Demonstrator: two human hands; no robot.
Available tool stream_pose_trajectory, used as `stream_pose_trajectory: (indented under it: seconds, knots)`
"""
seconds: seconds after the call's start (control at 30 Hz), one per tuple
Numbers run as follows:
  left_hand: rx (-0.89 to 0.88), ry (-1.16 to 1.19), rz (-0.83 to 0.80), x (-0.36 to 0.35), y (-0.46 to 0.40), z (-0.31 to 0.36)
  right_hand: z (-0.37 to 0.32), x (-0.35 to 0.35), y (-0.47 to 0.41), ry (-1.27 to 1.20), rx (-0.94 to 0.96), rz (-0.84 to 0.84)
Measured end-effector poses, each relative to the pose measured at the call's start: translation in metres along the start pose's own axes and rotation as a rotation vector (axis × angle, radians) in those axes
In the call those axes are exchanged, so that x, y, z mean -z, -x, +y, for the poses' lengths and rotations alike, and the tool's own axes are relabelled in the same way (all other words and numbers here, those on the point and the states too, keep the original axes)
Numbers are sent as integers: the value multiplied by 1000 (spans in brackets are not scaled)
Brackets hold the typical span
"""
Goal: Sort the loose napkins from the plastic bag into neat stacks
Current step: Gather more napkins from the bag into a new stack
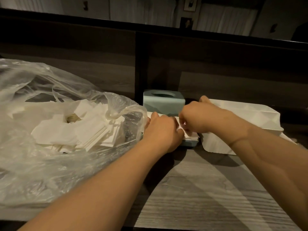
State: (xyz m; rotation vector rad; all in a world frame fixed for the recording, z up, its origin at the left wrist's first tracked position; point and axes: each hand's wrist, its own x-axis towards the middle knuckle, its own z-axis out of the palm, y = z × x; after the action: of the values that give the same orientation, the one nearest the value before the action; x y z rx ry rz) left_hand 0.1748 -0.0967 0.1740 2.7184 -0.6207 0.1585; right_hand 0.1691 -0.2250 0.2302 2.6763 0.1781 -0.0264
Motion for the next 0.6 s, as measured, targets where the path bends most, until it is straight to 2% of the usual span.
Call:
stream_pose_trajectory:
  seconds: [0.13, 0.23, 0.3, 0.43, 0.5, 0.6]
  knots:
    - [-36, -12, 67, 6, 4, 3, -8, 4, 6, 81, -42, 6]
    - [-93, 216, 188, 18, 8, 3, -13, 14, 10, 0, -125, 139]
    - [-58, 482, 223, 35, 13, 1, -19, 19, 12, -318, -200, 303]
    - [26, 827, 247, 81, 29, -9, -49, 31, 25, -1223, -260, 700]
    - [7, 852, 286, 102, 39, -22, -70, 39, 27, -1430, -276, 825]
    - [-14, 773, 374, 125, 54, -59, -101, 57, 21, -1638, -275, 911]
